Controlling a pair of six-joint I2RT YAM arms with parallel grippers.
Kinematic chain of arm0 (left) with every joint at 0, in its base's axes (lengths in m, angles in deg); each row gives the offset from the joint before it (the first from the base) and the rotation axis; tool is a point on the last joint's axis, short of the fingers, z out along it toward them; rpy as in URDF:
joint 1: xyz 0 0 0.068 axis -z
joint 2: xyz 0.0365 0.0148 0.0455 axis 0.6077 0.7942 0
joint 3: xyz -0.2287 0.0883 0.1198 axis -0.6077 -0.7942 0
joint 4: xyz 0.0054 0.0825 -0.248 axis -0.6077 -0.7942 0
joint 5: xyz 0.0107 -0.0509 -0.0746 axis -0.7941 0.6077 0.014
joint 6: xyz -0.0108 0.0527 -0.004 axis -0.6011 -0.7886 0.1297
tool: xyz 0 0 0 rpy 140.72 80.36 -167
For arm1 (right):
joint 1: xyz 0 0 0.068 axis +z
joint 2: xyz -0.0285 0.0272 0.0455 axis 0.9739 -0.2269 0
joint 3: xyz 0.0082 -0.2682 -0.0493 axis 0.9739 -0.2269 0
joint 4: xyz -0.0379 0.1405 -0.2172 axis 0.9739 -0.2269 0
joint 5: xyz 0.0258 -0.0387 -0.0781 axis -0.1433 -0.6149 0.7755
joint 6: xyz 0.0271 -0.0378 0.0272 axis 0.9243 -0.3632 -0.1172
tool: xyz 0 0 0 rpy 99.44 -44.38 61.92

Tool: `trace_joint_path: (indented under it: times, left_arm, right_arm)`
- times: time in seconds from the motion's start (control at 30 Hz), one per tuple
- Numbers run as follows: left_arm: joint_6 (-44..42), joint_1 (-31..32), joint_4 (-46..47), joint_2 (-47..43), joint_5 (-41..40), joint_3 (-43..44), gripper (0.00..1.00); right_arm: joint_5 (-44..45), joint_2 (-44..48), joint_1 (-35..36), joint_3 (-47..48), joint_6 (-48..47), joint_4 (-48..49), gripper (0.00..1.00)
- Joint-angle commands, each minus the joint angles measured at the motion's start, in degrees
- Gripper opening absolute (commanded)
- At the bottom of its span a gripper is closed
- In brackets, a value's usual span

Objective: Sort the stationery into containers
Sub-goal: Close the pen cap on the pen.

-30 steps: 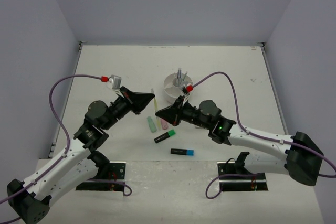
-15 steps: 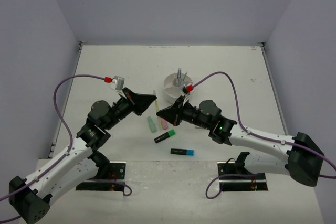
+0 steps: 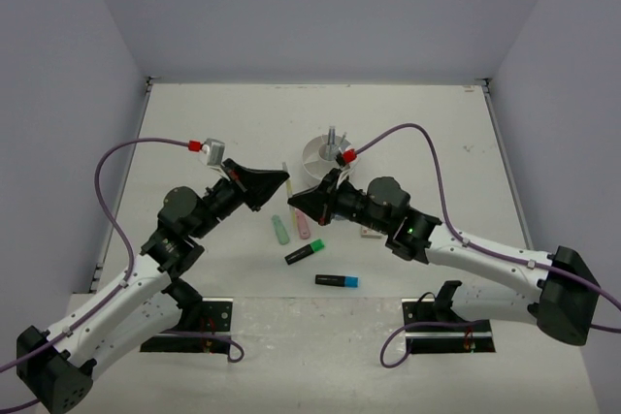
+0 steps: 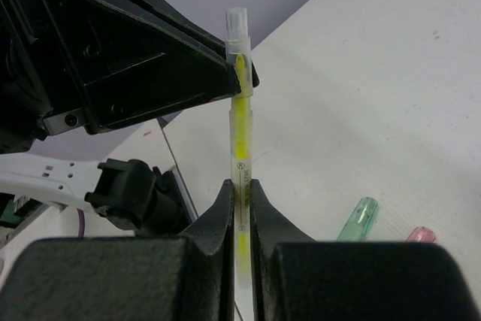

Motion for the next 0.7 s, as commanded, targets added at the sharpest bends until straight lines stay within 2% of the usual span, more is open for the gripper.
trace_joint_path:
  times: [0.0,0.2,0.3,0.43,0.57,0.67]
  left_arm:
    - [0.15,0.10,-1.09,0.19,5.37,0.22,0.00]
    - [-1.87,0.10,-3.48,1.01,8.85,2.47,0.00]
    - [-4.19,0.10,-4.50,1.05,10.27,3.32,0.00]
    - [-6.32,0.10,-4.63,1.26,11.73,3.89,0.00]
    - [-7.65,0.10,-4.60,1.12,12.11,4.12,0.00]
    - [-7.39,0.10,-4.62,1.14,11.77,4.38,0.00]
  right_arm:
    - [2.28,2.28,-1.85,7.34,-4.99,3.76,0.00]
    - [1.08,0.68,-4.66,13.81,-10.47,-2.26,0.00]
    - [-3.97,-0.26,-7.34,16.26,-7.71,-5.84,0.00]
    - [-7.73,-0.75,-7.76,17.37,-4.98,-7.28,0.00]
    - [-12.81,-2.86,-7.92,22.31,-3.28,-13.61,0.00]
    - [-11.95,-1.10,-7.75,19.43,-3.34,-8.43,0.00]
